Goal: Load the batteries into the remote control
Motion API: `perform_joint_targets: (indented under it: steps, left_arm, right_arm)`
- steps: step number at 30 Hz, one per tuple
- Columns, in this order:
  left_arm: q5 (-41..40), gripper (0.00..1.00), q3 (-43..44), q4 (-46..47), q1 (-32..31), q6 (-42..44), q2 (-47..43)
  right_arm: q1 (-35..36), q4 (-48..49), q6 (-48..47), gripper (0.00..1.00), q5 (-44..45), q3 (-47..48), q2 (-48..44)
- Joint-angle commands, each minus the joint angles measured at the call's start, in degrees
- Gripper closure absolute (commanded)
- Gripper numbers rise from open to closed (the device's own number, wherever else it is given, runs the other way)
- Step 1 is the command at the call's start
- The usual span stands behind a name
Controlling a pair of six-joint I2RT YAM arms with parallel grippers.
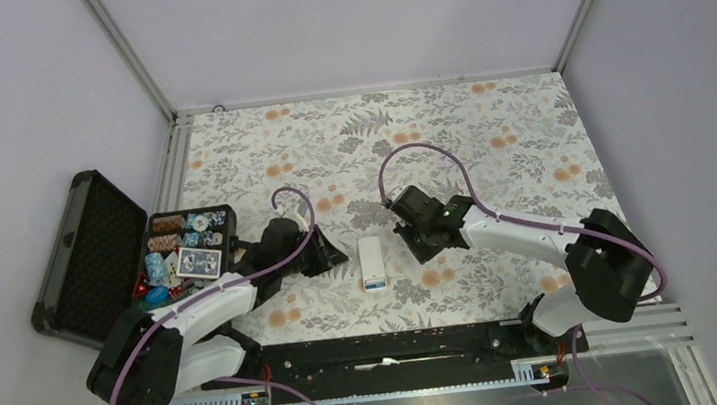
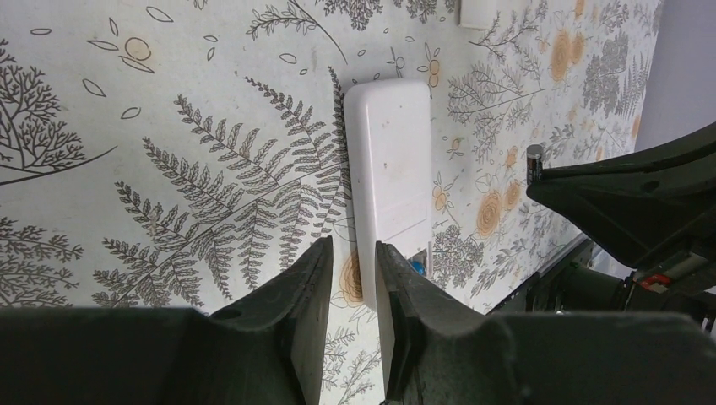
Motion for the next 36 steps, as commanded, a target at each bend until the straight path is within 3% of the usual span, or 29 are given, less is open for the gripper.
perform_joint_targets:
  steps: [1,13,19,36]
  left_arm:
    - [-0.40,0.71,0.68,-0.87,-0.18,1.39,-2.91]
    - [-7.26,0.69,-0.40,-6.11,-0.01,2.68,-11.02]
    - [-9.12,0.69,-0.81,-8.33,0.23,2.98,-13.96]
    - [-14.19,0.67,-3.12,-13.13,0.69,2.19,-23.90]
  right_arm:
    - [0.44,-0.86,-3.11,1.00,-2.88,0.70,-3.84]
    - [2.73,2.24,-11.33,1.00,-14.90,-0.93,-8.76]
    - [6.17,5.48,-18.09,1.00,-16.62,-1.32,-9.67]
    - [8.49,5.50,-29.68,1.00,-20.54,5.21,1.09]
